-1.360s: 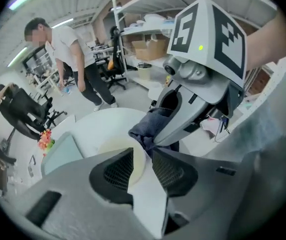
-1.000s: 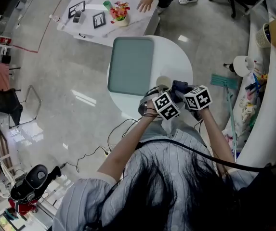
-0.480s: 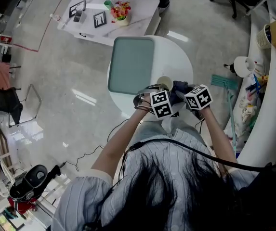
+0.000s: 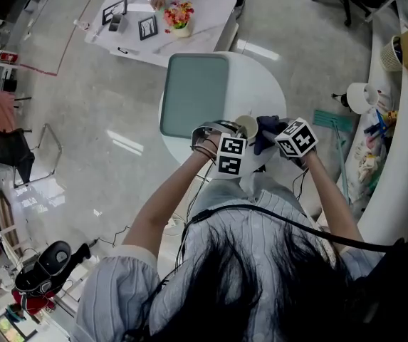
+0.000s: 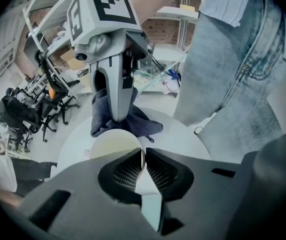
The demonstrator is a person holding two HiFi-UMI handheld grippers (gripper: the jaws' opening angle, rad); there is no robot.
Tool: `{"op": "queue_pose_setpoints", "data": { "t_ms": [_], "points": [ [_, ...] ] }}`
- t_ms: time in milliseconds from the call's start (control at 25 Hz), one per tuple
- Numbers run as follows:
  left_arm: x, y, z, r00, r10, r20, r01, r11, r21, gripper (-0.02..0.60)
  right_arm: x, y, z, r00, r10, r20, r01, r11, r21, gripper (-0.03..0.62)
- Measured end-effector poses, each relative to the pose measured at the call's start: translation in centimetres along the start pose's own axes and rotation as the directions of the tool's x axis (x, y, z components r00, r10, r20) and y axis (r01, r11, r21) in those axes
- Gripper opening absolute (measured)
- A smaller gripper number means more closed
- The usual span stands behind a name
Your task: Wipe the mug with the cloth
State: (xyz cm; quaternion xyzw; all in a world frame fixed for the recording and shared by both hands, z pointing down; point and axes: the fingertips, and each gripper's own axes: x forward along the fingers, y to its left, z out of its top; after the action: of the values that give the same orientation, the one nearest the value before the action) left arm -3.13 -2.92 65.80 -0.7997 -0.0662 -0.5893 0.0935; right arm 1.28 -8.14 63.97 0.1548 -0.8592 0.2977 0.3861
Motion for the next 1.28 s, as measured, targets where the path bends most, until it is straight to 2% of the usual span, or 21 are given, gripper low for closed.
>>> {"op": "queue_pose_setpoints", "data": {
  "t_ms": [400, 600, 880, 1160, 1280],
  "points": [
    [0.1, -0.4, 0.1, 0.999, -0.024, -0.021, 0.028, 0.987, 0.157, 0.043, -0.2, -1.2, 1.7, 0.998, -0.018, -0.061, 0.008, 0.986, -0.168, 0.080],
    [0.2, -0.4, 0.2, 0.999, -0.035, -0.026, 0.039, 0.980, 0.196, 0.044, -0.5, -1.5, 3.2, 0.998, -0.013, -0.065, -0.003, 0.972, -0.235, 0.080],
    [0.2, -0.4, 0.1, 0.997, -0.041, -0.059, 0.057, 0.950, 0.307, 0.044, -0.2, -0.6, 5.2, 0.992, -0.032, -0.124, -0.014, 0.935, -0.354, 0.080],
    [0.0, -0.4, 0.3, 0.998, -0.039, -0.049, 0.053, 0.949, 0.312, 0.044, 0.3, 0.4, 6.7, 0.989, -0.040, -0.143, -0.027, 0.898, -0.440, 0.080],
    [0.3, -0.2, 0.3, 0.998, -0.006, -0.055, 0.023, 0.946, 0.323, 0.044, 0.2, 0.0, 6.4, 0.991, -0.045, -0.130, -0.009, 0.920, -0.391, 0.080]
  ]
}}
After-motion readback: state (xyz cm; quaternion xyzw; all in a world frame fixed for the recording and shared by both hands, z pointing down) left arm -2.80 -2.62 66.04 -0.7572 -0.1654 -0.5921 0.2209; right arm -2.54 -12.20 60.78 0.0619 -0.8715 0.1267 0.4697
